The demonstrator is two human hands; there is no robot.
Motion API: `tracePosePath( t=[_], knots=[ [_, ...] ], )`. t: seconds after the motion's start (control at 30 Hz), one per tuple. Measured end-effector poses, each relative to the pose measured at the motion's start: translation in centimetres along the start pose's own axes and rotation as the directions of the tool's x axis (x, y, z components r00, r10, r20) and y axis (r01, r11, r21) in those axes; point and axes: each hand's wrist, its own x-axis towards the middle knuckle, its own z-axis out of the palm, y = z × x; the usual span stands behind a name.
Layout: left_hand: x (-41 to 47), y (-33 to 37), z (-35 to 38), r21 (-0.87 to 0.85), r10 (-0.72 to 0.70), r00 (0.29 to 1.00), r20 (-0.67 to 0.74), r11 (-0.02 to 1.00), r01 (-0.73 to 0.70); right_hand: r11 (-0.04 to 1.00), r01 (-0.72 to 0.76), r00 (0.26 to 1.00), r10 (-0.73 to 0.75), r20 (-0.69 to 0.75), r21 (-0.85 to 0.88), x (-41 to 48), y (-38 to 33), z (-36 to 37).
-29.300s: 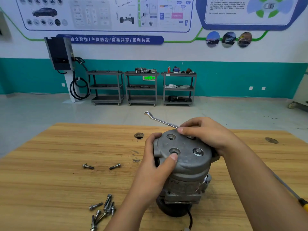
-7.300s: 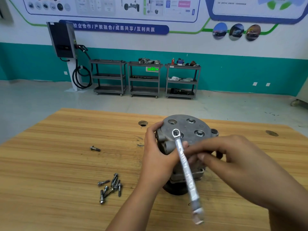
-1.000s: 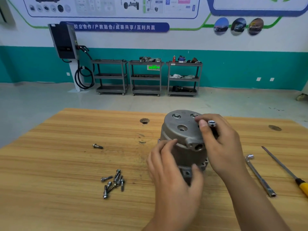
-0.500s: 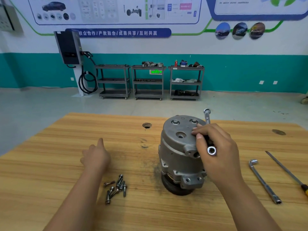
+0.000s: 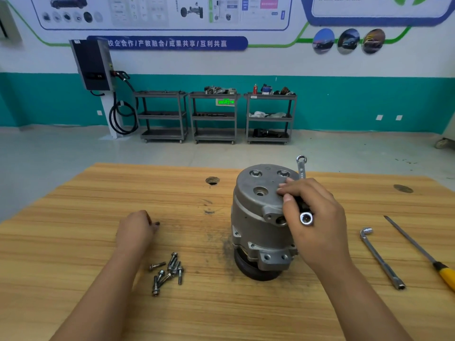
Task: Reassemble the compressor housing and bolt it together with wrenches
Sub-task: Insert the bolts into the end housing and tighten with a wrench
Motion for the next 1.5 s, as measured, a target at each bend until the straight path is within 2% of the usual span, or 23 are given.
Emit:
tracePosePath(
  t=[0.1, 0.23, 0.37, 0.43, 0.57, 0.83, 1.07, 1.17, 1.3, 1.5],
  knots=[
    [-2.4, 2.5, -1.5, -0.325, 0.091, 0.991, -0.099, 0.938, -0.119, 1.0, 0.003, 1.0, -0.004, -0.019, -0.01, 0.0, -0.1, 0.2],
    [-7.2, 6.4, -4.1, -0.651, 0.202, 0.937, -0.285, 0.676, -0.344, 1.0, 0.007, 0.998, -0.009, -0.061, -0.027, 0.0, 0.0, 0.3],
    [-11.2, 9.6, -7.2, -0.791, 0.403, 0.837, -0.369, 0.337, -0.511, 0.999, 0.015, 0.997, -0.017, -0.074, -0.036, 0.0, 0.1, 0.5],
    [-12.5, 10.8, -8.2, -0.777, 0.471, 0.782, -0.409, 0.269, -0.569, 0.999, 0.017, 0.997, -0.02, -0.075, -0.032, 0.0, 0.1, 0.5],
    [-13.1, 12.6, -9.0, -0.735, 0.504, 0.746, -0.436, 0.278, -0.618, 0.999, 0.021, 0.997, -0.023, -0.08, -0.024, -0.1, -0.1, 0.5],
    [-12.4, 14.2, -8.4, -0.57, 0.588, 0.72, -0.369, 0.469, -0.675, 0.999, 0.017, 0.995, -0.019, -0.096, -0.028, -0.2, -0.1, 0.6],
    [-12.4, 14.7, -8.1, -0.581, 0.599, 0.732, -0.326, 0.483, -0.655, 1.0, 0.016, 0.997, -0.015, -0.08, 0.018, -0.3, 0.0, 0.6],
    [-12.4, 14.7, -7.8, -0.681, 0.565, 0.773, -0.288, 0.447, -0.58, 0.984, -0.062, 0.997, 0.068, -0.031, 0.166, -0.1, 0.2, -0.1],
    [-12.5, 14.2, -7.2, -0.822, 0.517, 0.829, -0.213, 0.365, -0.438, 0.898, -0.18, 0.978, 0.208, -0.025, 0.402, 1.2, 0.5, -1.2],
    [-12.8, 13.8, -6.6, -0.809, 0.519, 0.831, -0.201, 0.391, -0.44, 0.843, -0.079, 0.985, 0.146, -0.086, 0.532, 4.4, 0.8, -3.0]
  ],
)
